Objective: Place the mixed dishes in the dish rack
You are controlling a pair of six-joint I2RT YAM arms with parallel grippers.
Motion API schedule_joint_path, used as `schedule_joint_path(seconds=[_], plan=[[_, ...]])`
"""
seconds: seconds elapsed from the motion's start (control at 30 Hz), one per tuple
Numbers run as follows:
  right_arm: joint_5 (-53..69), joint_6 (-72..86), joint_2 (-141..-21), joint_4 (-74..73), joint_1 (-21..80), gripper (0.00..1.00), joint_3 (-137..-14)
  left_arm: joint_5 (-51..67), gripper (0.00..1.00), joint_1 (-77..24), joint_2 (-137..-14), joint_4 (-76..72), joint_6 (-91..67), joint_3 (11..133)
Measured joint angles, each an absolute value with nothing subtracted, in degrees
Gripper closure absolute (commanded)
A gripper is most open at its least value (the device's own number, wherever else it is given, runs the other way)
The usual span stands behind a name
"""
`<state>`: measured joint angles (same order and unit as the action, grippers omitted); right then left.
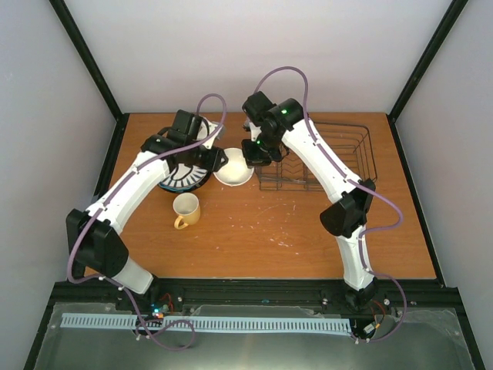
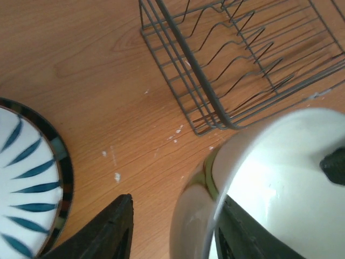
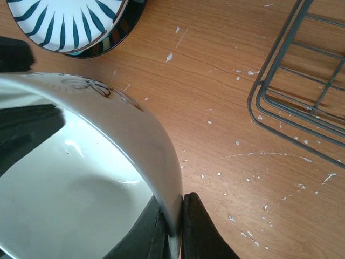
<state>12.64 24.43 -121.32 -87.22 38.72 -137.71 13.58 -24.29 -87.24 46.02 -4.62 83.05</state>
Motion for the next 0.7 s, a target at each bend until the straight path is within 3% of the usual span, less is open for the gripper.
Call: schedule_joint_path(seconds=[0.17, 0.2, 0.37, 0.57, 0.7], plan=[[13.06, 24.45, -121.32, -87.22, 38.72, 0.97, -137.71, 17.76, 0.97, -24.58, -89.95, 44.31, -5.45, 83.18], [13.10, 24.47, -121.32, -87.55, 38.72, 0.97, -137.71, 17.39, 0.99, -24.67, -90.48, 44.25, -4.73, 83.22], [12.25, 24.27, -121.32, -88.33, 38.87, 0.97, -137.99, 18.63, 0.99, -24.91, -91.88, 44.75, -4.58, 83.22], [11.49, 24.18, -121.19, -87.26, 38.68, 0.63, -138.41, 14.61, 0.99, -25.08, -90.87, 44.62, -4.27, 83.24], [12.78, 25.32, -119.44, -85.12, 36.93, 0.56, -138.52, 7.31, 0.99, -25.15, -87.33, 42.83, -3.03, 83.20]])
